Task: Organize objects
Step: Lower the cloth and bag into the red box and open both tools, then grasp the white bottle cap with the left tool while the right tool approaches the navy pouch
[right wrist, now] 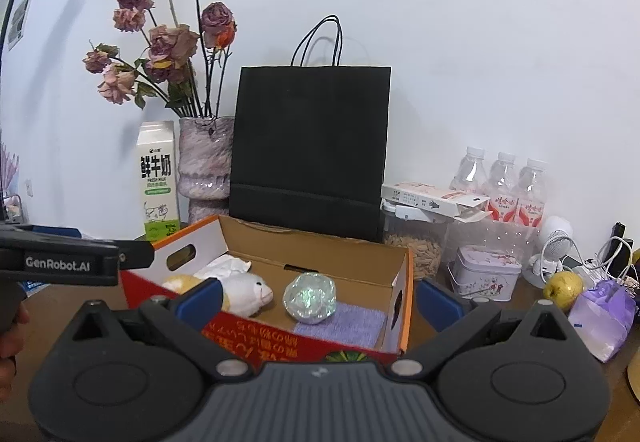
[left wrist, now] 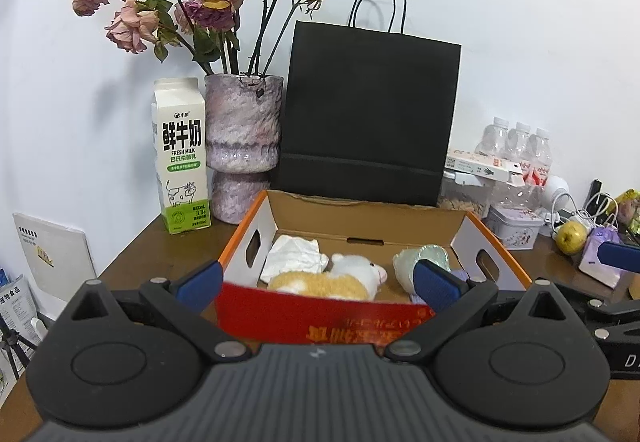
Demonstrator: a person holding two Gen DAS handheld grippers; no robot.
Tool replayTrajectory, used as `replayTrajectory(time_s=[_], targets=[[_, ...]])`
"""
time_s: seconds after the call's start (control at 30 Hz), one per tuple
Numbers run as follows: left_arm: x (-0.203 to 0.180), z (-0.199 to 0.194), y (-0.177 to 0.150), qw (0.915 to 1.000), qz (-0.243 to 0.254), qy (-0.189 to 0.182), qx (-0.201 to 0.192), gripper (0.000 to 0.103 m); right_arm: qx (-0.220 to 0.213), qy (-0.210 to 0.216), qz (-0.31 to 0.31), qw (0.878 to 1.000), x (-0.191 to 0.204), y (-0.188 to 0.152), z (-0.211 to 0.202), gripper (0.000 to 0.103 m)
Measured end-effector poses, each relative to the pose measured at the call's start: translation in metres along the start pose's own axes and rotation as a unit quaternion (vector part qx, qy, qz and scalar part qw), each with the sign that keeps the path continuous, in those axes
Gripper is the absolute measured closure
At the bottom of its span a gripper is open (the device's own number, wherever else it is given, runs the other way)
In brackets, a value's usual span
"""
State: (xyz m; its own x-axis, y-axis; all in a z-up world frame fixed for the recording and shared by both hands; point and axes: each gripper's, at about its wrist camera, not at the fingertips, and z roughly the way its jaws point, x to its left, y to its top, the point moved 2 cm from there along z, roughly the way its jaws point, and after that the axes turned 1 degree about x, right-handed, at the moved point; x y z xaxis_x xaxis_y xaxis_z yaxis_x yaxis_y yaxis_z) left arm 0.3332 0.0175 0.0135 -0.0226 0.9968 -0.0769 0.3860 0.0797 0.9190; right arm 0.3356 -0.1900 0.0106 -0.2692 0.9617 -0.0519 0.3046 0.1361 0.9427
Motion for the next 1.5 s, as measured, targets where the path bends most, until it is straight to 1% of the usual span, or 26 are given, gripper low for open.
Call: replayTrajectory(time_s=[0.23, 0.5, 0.87, 1.17, 1.5], targets=[[-0.002, -0.020, -0.014, 1.0000, 0.005, -0.006, 0.005, 0.000, 0.002, 0.001, -0.004, 1.000, 0.005, -0.012, -0.021, 0.000], [-0.002, -0.040, -0.035, 0.9998, 0.008, -0.008, 0.015, 0.000, 0.016, 0.007, 0.000, 1.000, 0.009, -0.038, -0.043, 0.000], [-0.004, -0.060, -0.062, 0.9996, 0.010, -0.009, 0.026, 0.000, 0.023, 0.005, 0.009, 1.000, 0.012, -0.065, -0.070, 0.000], [-0.004, -0.076, -0.078, 0.9992, 0.016, -0.014, 0.033, 0.000, 0.034, -0.008, 0.010, 0.999, 0.012, -0.089, -0.089, 0.000], [-0.007, -0.087, -0.097, 0.9984, 0.023, -0.015, 0.050, 0.000, 0.044, -0.029, 0.026, 0.998, -0.002, -0.113, -0.107, 0.000]])
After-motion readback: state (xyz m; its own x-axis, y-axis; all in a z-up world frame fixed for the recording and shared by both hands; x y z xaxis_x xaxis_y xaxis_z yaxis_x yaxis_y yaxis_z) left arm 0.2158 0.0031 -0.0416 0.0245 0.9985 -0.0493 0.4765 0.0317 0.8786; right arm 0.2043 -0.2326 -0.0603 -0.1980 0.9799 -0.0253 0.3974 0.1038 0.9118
